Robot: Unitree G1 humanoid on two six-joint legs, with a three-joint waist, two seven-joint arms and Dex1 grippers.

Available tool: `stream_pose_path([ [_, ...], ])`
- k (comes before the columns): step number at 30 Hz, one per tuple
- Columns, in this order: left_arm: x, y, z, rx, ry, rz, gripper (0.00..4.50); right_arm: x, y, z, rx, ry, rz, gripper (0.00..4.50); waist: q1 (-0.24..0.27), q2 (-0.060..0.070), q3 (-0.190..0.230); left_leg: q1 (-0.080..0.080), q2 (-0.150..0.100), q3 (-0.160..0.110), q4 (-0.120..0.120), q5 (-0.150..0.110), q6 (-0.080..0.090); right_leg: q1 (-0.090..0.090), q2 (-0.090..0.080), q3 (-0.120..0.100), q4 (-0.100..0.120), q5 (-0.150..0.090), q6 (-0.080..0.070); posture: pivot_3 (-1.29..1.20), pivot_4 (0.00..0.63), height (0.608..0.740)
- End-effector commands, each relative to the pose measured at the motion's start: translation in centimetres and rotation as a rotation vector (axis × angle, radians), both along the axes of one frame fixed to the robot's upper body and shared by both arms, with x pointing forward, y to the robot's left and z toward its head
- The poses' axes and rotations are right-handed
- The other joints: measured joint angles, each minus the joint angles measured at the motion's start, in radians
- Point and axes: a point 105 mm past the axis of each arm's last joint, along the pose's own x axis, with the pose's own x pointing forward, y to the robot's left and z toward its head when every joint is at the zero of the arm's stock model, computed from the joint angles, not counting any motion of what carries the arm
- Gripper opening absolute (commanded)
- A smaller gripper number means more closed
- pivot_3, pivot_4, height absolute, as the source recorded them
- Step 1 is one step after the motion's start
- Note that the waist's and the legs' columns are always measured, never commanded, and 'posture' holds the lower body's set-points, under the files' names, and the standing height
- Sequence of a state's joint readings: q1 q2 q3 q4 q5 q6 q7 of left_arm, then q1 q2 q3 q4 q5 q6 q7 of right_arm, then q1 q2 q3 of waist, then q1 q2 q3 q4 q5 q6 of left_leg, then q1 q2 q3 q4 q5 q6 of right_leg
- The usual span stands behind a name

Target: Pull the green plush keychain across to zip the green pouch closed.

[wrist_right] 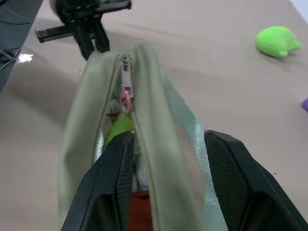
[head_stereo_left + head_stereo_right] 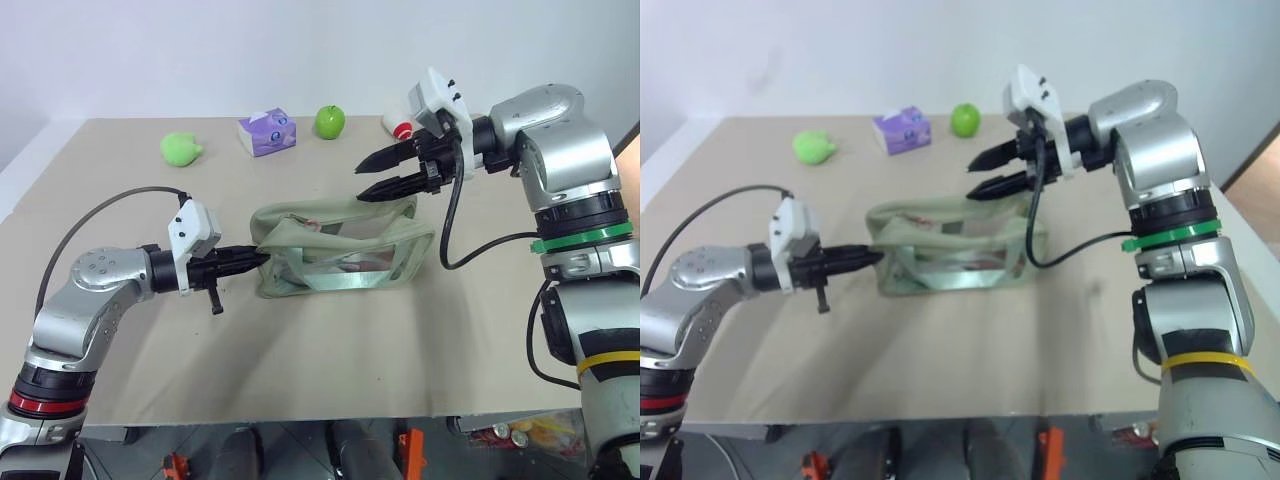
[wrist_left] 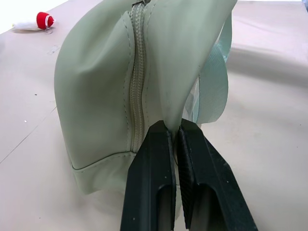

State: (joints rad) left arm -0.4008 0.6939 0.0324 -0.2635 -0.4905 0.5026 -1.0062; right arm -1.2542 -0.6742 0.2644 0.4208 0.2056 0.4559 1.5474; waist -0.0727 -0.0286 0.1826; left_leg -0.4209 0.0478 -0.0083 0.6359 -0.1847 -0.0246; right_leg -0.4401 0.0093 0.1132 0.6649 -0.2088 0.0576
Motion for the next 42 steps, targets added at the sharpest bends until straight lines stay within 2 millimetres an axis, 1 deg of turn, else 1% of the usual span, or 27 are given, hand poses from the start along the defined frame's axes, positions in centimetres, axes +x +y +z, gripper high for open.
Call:
stream_pose_path([
  [1,-0.1,-0.4,-1.0,0.016,0.034,-0.011,0.0,-1.5,0.6,-0.1,-0.021,0.015,0.078,2.35,0.001,0.0,0.0,0.0,0.0,0.0,0.0,0.0,0.0,0.0,0.0,0.0,0.0,0.0,0.0,0.0,0.15,0.74],
  [3,-0.1,-0.5,-1.0,0.014,0.034,-0.012,0.0,-1.7,0.8,-0.5,-0.023,0.031,0.084,2.35,0.001,0.0,0.0,0.0,0.0,0.0,0.0,0.0,0.0,0.0,0.0,0.0,0.0,0.0,0.0,0.0,0.15,0.74],
  [6,-0.1,-0.6,-1.0,0.011,0.035,-0.014,0.0,-2.3,1.0,-2.1,-0.044,0.065,0.104,2.35,0.001,0.0,0.0,0.0,0.0,-0.001,0.0,0.0,0.0,0.0,0.0,-0.001,0.0,0.0,0.0,0.0,0.15,0.74],
  [11,-0.1,-0.6,-1.0,0.009,0.034,-0.009,0.0,-3.0,1.1,-3.4,-0.072,0.102,0.13,2.35,0.001,0.0,0.0,0.0,0.0,-0.001,0.0,0.0,0.0,0.0,0.0,-0.001,0.0,0.0,0.0,0.0,0.15,0.74],
  [14,-0.1,-0.6,-1.0,0.008,0.033,-0.006,0.0,-3.2,1.2,-3.6,-0.075,0.11,0.141,2.35,0.001,0.0,0.0,0.0,0.0,-0.001,0.0,0.0,0.0,0.0,0.0,-0.001,0.0,0.0,0.0,0.0,0.15,0.74],
  [23,-0.2,-0.7,-0.7,0.001,0.028,-0.004,0.0,-2.8,3.1,-4.1,-0.065,0.112,0.167,2.35,0.0,0.0,0.0,0.0,0.0,-0.001,0.0,0.0,0.0,0.0,0.0,-0.001,0.0,0.0,0.0,0.0,0.15,0.74],
  [30,-0.5,-0.9,-0.6,-0.005,0.026,0.001,0.0,-2.2,4.2,-5.4,-0.109,0.11,0.176,2.35,0.0,0.0,0.0,0.0,0.0,-0.001,0.0,0.0,0.0,0.0,0.0,-0.001,0.0,0.0,0.0,0.0,0.15,0.74],
  [36,-0.6,-0.8,-0.5,-0.009,0.027,0.011,0.0,-1.6,4.7,-5.5,-0.127,0.08,0.178,2.35,0.0,0.0,0.0,0.0,0.0,-0.001,0.0,0.0,0.0,0.0,0.0,-0.001,0.0,0.0,0.0,0.0,0.15,0.74],
  [38,-0.7,-0.8,-0.5,-0.012,0.027,0.014,0.0,-1.5,5.5,-5.4,-0.131,0.039,0.189,2.35,-0.001,0.0,0.0,0.0,0.0,-0.001,0.0,0.0,0.0,0.0,0.0,-0.001,0.0,0.0,0.0,0.0,0.15,0.74],
  [42,-0.8,-0.8,-0.5,-0.014,0.027,0.016,0.0,-1.5,6.5,-5.4,-0.119,0.025,0.201,2.35,-0.001,0.0,0.0,0.0,0.0,-0.002,0.0,0.0,0.0,0.0,0.0,-0.002,0.0,0.0,0.0,0.0,0.15,0.74],
])
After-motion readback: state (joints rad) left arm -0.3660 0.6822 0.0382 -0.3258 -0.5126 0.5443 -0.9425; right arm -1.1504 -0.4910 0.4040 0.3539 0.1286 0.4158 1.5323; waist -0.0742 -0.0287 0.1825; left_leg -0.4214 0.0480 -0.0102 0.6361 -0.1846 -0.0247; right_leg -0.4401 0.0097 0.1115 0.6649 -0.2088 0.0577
